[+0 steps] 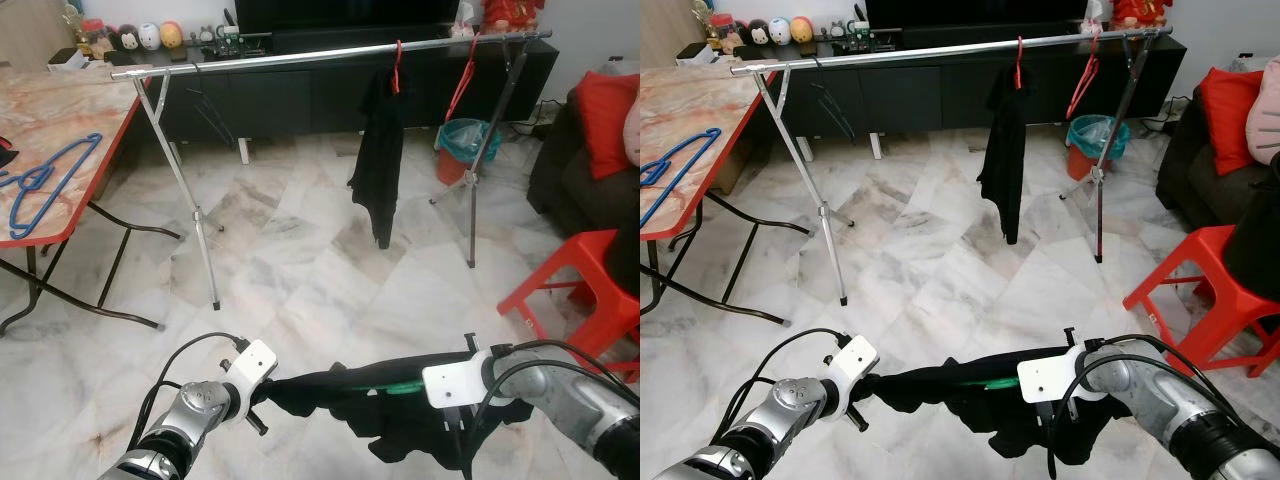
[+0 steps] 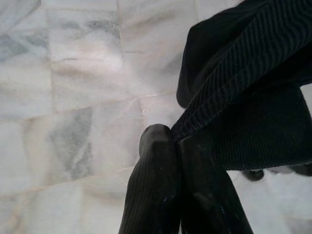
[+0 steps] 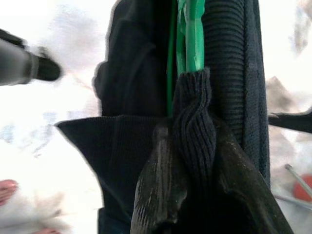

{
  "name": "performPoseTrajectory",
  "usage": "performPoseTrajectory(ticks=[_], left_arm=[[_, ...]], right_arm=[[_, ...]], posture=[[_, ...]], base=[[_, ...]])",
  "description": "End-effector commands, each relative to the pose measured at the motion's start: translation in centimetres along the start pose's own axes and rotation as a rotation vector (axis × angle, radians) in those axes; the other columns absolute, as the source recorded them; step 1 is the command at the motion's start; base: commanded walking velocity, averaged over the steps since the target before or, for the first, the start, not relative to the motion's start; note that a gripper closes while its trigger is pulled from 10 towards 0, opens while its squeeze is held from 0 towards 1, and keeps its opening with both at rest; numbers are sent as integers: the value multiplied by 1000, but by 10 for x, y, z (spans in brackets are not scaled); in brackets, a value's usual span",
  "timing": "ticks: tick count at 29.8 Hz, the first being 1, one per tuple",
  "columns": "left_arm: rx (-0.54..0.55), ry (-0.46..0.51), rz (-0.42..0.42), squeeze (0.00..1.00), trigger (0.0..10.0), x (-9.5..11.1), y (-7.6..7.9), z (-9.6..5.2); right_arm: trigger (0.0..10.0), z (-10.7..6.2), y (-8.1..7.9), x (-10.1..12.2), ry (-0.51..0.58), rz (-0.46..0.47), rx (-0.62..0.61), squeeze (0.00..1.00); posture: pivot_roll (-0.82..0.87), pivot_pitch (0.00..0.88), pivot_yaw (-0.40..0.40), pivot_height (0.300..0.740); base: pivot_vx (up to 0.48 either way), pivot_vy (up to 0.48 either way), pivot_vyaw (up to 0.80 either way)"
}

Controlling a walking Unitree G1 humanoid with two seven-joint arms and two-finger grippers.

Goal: Hang hanger

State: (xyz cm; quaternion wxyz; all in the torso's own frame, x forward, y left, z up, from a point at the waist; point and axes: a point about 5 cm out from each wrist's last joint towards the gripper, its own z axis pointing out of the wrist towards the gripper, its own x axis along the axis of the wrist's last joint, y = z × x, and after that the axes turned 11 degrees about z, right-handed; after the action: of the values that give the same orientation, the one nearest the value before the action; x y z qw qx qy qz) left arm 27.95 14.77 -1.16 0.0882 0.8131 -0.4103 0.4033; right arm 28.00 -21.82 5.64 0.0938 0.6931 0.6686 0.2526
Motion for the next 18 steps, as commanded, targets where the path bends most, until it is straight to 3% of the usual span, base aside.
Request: performPoseTrajectory(ticks=[1, 7, 9, 11, 14, 15, 18], left_arm=[[82, -198, -167, 0, 10000, -52, -16, -27], [65, -95, -249, 0, 10000, -35, -24, -24], [59, -37, -279, 0, 10000, -22, -29, -22], [51, 17, -283, 0, 10000, -11, -33, -20], [62, 35, -270, 0, 10000, -5, -36, -19], [73, 51, -264, 0, 10000, 1, -39, -18], [85, 68, -265, 0, 10000, 7, -42, -18]], right_arm=[[10000, -13, 10, -54, -269, 140, -128, 0], [10000, 3, 14, -35, -195, 251, -283, 0], [10000, 11, 12, -23, -132, 355, -311, 0], [10000, 22, 2, -6, -42, 493, -257, 0], [10000, 27, -10, 10, 40, 565, -135, 0], [10000, 29, -20, 24, 112, 580, -19, 0], [10000, 28, -28, 27, 109, 529, 46, 0]], posture=[[-29, 48, 27, 740], [-28, 48, 29, 740], [-25, 49, 29, 740], [-25, 49, 29, 740], [-19, 48, 33, 740], [-19, 46, 32, 740], [-24, 46, 31, 740]], base=[[0, 0, 0], [0, 0, 0], [0, 0, 0], [0, 0, 0], [0, 0, 0], [0, 0, 0], [0, 0, 0]])
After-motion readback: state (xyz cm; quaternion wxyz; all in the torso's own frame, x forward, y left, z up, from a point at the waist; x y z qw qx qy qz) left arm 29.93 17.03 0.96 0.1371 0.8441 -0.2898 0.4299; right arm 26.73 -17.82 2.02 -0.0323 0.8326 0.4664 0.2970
